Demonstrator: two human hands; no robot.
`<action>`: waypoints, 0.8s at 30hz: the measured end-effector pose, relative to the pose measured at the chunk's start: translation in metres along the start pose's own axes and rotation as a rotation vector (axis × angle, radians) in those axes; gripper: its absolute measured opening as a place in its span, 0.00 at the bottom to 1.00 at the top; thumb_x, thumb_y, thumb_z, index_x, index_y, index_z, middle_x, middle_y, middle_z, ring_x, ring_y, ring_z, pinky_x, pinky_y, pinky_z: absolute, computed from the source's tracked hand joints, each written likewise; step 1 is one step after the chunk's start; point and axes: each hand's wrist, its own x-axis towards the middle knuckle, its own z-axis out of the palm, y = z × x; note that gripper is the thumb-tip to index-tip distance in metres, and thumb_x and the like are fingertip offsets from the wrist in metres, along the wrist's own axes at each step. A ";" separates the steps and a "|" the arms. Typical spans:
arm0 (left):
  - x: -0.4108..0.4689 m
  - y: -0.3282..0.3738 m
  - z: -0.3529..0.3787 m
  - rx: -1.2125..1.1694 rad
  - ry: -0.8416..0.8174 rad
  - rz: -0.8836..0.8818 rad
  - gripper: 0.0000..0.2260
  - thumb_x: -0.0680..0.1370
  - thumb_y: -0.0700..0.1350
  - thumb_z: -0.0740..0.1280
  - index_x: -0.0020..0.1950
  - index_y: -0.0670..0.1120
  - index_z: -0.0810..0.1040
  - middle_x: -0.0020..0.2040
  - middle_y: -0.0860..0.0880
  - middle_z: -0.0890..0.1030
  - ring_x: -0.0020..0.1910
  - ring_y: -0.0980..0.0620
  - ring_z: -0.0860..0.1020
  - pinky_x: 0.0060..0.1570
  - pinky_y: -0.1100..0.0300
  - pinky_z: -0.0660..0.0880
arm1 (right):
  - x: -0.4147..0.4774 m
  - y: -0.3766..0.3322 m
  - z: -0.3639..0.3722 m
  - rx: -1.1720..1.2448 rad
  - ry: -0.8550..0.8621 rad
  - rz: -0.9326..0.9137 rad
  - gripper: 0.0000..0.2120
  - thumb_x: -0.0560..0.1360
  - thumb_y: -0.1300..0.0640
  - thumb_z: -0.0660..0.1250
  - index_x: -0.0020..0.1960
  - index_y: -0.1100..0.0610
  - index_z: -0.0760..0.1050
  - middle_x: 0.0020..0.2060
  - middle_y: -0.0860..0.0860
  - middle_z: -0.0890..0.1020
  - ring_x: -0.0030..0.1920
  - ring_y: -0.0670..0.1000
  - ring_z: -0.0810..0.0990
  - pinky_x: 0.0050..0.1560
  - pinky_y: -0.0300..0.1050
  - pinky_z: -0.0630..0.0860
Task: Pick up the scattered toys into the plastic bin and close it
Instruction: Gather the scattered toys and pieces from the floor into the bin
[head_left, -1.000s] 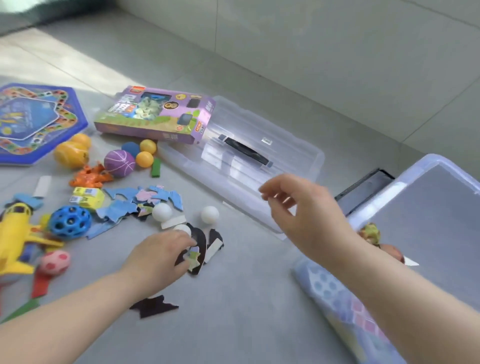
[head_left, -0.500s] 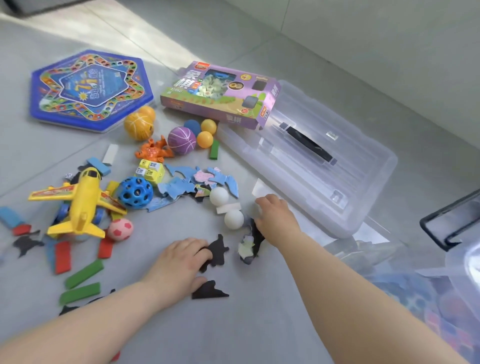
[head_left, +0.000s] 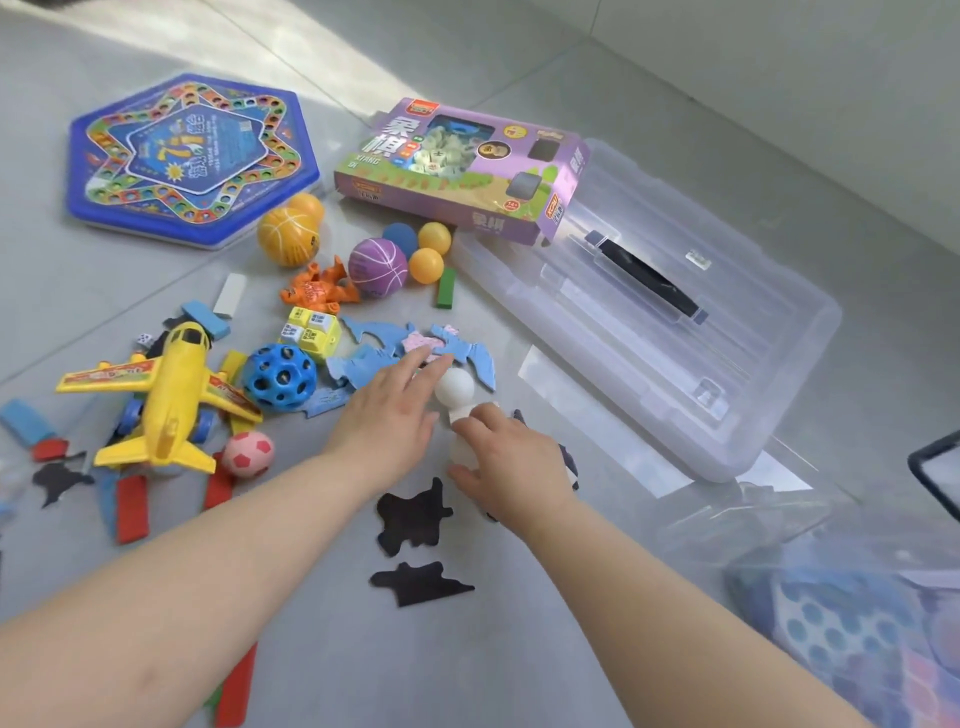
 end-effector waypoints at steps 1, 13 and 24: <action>0.007 0.003 0.000 0.023 0.007 0.003 0.26 0.79 0.43 0.57 0.75 0.51 0.51 0.76 0.51 0.52 0.74 0.48 0.55 0.68 0.53 0.60 | 0.000 -0.001 0.004 0.004 0.001 0.019 0.20 0.52 0.49 0.80 0.41 0.54 0.81 0.33 0.48 0.81 0.25 0.51 0.78 0.27 0.29 0.42; 0.017 0.006 0.018 -0.003 0.012 -0.002 0.22 0.77 0.45 0.63 0.70 0.48 0.63 0.69 0.48 0.64 0.67 0.47 0.62 0.65 0.57 0.59 | -0.029 0.014 -0.006 0.179 -0.042 0.172 0.21 0.77 0.52 0.58 0.70 0.50 0.62 0.63 0.48 0.71 0.61 0.52 0.72 0.52 0.45 0.71; -0.035 0.032 -0.015 -0.516 0.342 0.047 0.24 0.69 0.33 0.71 0.62 0.37 0.67 0.62 0.41 0.69 0.56 0.51 0.70 0.55 0.66 0.65 | -0.095 0.019 -0.093 0.162 0.342 0.006 0.22 0.68 0.43 0.62 0.61 0.45 0.68 0.50 0.40 0.78 0.46 0.45 0.74 0.28 0.31 0.62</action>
